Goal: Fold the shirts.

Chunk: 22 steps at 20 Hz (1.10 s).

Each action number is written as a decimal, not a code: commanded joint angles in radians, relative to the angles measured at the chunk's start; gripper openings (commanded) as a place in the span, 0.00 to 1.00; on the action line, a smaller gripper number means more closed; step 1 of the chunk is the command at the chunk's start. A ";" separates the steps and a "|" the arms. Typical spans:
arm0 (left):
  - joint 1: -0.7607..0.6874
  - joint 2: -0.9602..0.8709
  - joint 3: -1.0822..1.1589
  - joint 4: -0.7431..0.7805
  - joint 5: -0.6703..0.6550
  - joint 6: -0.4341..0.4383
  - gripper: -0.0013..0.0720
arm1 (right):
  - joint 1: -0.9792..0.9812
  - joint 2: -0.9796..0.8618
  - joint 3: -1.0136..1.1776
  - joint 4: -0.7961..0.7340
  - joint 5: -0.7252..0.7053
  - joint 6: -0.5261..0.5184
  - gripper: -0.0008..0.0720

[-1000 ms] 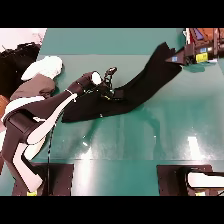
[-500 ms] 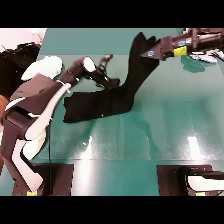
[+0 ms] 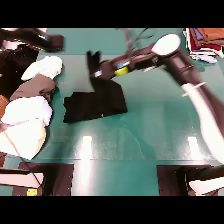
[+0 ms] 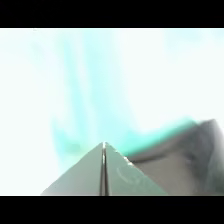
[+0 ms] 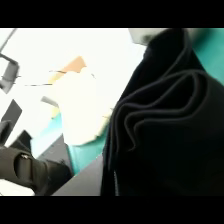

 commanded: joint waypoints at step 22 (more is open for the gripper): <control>0.153 0.165 0.001 -0.087 -0.076 0.028 0.05 | -0.382 -0.145 -0.431 -0.085 0.063 0.102 0.82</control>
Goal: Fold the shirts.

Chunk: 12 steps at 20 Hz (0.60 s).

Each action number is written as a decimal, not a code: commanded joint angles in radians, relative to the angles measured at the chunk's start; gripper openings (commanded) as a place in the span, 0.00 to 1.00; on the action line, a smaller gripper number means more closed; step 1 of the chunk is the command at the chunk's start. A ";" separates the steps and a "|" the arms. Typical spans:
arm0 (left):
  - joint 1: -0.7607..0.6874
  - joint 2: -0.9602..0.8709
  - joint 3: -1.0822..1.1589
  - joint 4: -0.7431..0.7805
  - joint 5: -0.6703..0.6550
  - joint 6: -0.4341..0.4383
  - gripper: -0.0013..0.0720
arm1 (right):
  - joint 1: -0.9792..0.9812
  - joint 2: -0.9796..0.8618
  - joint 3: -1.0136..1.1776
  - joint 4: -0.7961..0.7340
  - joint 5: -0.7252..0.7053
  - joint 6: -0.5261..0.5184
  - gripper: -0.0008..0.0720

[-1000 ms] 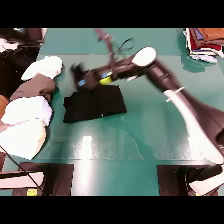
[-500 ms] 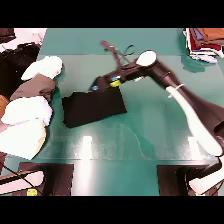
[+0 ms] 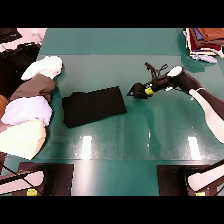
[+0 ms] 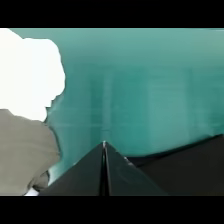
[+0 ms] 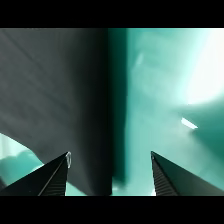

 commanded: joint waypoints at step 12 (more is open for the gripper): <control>-0.011 0.000 0.000 -0.086 0.001 0.010 0.05 | 0.228 -0.267 0.340 0.106 0.034 -0.043 0.03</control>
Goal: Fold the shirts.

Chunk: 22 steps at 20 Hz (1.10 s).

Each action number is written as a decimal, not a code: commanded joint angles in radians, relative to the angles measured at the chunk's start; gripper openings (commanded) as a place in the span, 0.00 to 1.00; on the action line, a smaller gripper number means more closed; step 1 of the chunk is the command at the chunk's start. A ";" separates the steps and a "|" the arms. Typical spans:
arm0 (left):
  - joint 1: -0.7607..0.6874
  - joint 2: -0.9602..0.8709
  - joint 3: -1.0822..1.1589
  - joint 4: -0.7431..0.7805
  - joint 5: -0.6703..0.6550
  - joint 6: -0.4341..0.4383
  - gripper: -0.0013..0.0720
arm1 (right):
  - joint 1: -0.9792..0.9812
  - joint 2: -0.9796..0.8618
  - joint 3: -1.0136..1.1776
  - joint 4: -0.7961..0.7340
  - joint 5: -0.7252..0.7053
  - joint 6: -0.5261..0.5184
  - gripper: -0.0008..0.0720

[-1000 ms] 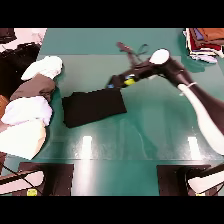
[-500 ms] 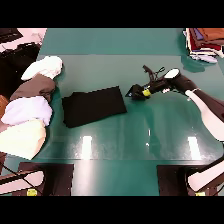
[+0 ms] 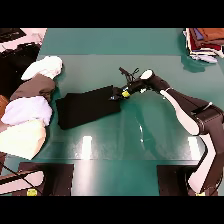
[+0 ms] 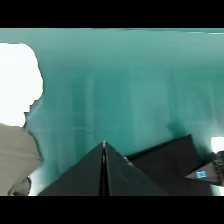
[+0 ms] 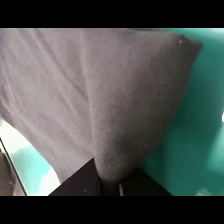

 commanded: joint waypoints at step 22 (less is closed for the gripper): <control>-0.275 0.000 0.000 0.005 0.056 -0.045 0.05 | -1.488 0.965 -0.798 -0.357 -0.233 0.102 0.03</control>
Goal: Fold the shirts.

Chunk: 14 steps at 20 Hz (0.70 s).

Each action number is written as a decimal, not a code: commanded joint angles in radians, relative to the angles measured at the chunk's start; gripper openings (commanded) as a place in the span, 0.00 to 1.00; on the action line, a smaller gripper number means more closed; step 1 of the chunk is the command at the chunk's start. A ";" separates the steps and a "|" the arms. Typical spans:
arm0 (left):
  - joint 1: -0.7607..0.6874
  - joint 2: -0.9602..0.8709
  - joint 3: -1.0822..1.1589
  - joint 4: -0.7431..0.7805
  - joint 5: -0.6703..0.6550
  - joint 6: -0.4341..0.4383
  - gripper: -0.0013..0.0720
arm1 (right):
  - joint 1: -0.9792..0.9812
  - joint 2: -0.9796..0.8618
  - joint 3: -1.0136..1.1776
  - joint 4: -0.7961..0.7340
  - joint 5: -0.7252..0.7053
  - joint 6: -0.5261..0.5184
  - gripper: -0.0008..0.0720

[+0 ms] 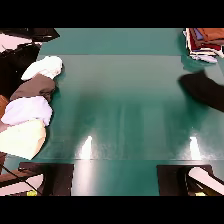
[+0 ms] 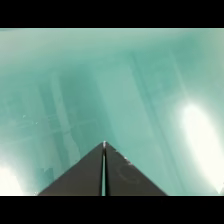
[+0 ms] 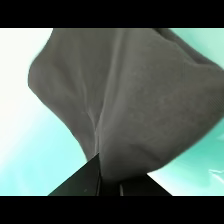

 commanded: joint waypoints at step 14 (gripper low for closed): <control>-0.002 0.000 0.000 0.000 0.000 0.000 0.05 | -0.339 0.008 0.168 -0.128 0.301 0.076 0.81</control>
